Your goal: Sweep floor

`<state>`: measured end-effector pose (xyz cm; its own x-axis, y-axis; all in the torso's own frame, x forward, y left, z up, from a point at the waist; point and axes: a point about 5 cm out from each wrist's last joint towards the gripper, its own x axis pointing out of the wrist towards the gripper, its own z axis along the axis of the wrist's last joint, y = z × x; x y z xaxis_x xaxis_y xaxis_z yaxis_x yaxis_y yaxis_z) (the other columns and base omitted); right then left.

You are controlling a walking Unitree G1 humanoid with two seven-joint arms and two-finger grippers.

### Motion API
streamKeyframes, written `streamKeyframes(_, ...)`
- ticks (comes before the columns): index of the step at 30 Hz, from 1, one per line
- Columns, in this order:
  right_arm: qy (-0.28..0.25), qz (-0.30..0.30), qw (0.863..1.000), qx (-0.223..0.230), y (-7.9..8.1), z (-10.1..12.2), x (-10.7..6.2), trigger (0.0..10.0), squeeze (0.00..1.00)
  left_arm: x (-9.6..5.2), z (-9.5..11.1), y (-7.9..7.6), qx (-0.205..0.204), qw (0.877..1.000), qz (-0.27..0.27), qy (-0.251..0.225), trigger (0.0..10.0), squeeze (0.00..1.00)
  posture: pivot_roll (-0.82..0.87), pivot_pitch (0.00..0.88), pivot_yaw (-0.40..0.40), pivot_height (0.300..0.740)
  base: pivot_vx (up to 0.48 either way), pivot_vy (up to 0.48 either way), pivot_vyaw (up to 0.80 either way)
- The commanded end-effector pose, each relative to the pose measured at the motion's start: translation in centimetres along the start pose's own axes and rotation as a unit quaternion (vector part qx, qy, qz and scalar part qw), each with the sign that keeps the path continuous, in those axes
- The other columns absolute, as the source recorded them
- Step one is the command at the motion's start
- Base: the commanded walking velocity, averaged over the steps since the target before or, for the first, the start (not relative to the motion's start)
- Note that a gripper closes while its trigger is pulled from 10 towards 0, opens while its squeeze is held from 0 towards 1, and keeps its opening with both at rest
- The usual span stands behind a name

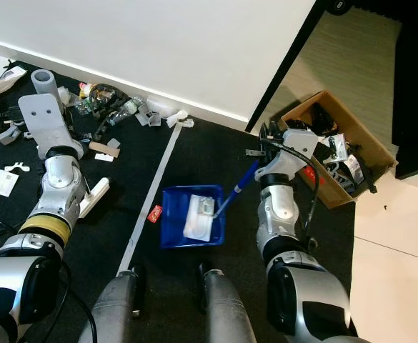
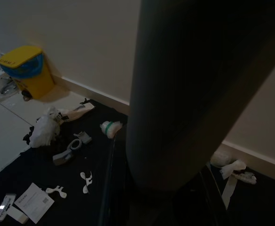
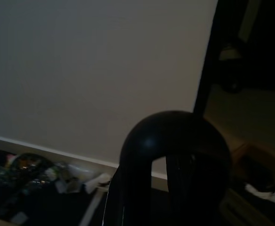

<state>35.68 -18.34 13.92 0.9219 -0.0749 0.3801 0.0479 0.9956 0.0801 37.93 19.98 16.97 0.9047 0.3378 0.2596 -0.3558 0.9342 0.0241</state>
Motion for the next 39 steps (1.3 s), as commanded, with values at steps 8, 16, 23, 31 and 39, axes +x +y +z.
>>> streamKeyframes(8, 0.016, -0.022, 0.999, -0.035, -1.7, -0.6, -0.9, 10.0, 0.0, -0.9, -0.1, -3.6, -0.055, 0.998, -0.033, 0.023, 10.0, 0.0, 0.1, 0.387, -0.075, 0.74, 0.0, 0.0, 0.0)
streamKeyframes(16, 0.031, -0.021, 0.998, -0.042, -1.3, -1.3, -1.5, 10.0, 0.0, -2.2, 0.0, -7.3, -0.08, 0.993, -0.068, 0.047, 10.0, 0.0, 0.11, 0.39, -0.074, 0.74, 0.0, 0.0, 0.0)
streamKeyframes(23, 0.044, -0.029, 0.998, -0.047, -1.3, -1.9, -2.2, 10.0, 0.0, -4.1, 1.3, -12.4, -0.163, 0.977, -0.1, 0.098, 10.0, 0.0, 0.12, 0.382, -0.067, 0.74, 0.0, 0.0, 0.0)
streamKeyframes(31, 0.057, -0.03, 0.998, -0.019, -0.5, -2.6, -2.8, 10.0, 0.0, -5.1, 4.5, -16.4, -0.273, 0.945, -0.109, 0.14, 10.0, 0.0, 0.11, 0.371, -0.059, 0.74, 0.0, 0.0, 0.0)
streamKeyframes(39, 0.064, -0.036, 0.997, -0.007, 0.1, -2.9, -3.1, 10.0, 0.0, -4.6, 7.6, -17.7, -0.335, 0.923, -0.099, 0.161, 10.0, 0.0, 0.12, 0.361, -0.061, 0.74, 0.0, 0.0, 0.0)
